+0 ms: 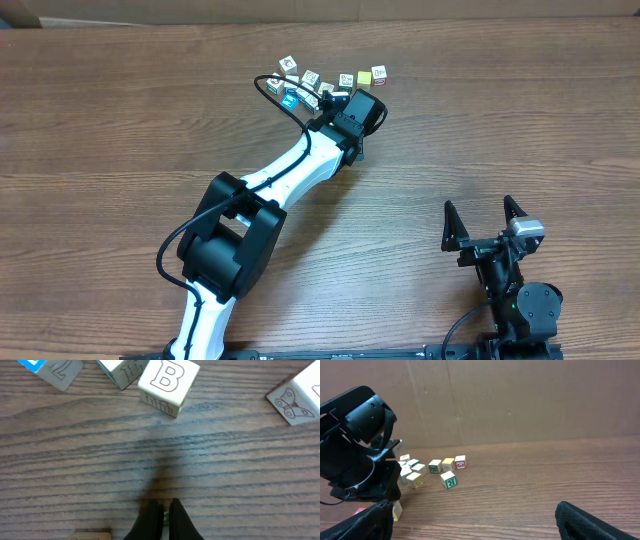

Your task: Form a horizontal line

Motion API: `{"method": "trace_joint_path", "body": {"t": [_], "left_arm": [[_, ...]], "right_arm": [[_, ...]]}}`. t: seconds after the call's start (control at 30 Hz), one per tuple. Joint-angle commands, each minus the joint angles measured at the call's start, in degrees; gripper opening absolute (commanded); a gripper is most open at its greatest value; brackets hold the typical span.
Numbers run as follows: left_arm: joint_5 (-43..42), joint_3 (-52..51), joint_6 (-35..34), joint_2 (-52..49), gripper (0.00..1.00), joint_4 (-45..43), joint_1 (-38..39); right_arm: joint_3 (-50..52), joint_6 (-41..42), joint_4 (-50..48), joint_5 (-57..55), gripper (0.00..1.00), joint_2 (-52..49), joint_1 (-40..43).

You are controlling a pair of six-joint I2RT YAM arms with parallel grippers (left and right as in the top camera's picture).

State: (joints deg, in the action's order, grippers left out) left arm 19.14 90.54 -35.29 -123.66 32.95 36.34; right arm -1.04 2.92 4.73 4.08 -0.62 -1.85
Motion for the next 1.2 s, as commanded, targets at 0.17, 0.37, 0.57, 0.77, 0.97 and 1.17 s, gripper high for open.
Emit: {"method": "trace_joint_path", "body": {"t": [0.17,0.37,0.57,0.77,0.97,1.17], "left_arm": [[-2.5,0.4,3.2,1.9,0.07,1.0,-0.4],[-2.9,0.4,5.4,1.9,0.05,1.6,-0.4],[-2.9,0.7,5.6,1.9,0.04,2.5,-0.4],[-2.9,3.1,5.6,1.9,0.04,6.2,-0.4],[-2.9,4.9,5.6,1.9,0.04,8.4,-0.4],[-2.5,5.2,5.5,1.9,0.04,6.9,-0.4]], "right_arm": [[0.6,-0.4,-0.2,-0.5,1.0,0.4,0.3],[0.6,-0.4,-0.2,-0.5,1.0,0.4,0.3],[0.6,-0.4,-0.2,-0.5,1.0,0.4,0.3],[0.6,-0.4,-0.2,-0.5,1.0,0.4,0.3],[0.6,-0.4,-0.2,-0.5,1.0,0.4,0.3],[0.6,-0.4,-0.2,-0.5,1.0,0.4,0.3]]}}
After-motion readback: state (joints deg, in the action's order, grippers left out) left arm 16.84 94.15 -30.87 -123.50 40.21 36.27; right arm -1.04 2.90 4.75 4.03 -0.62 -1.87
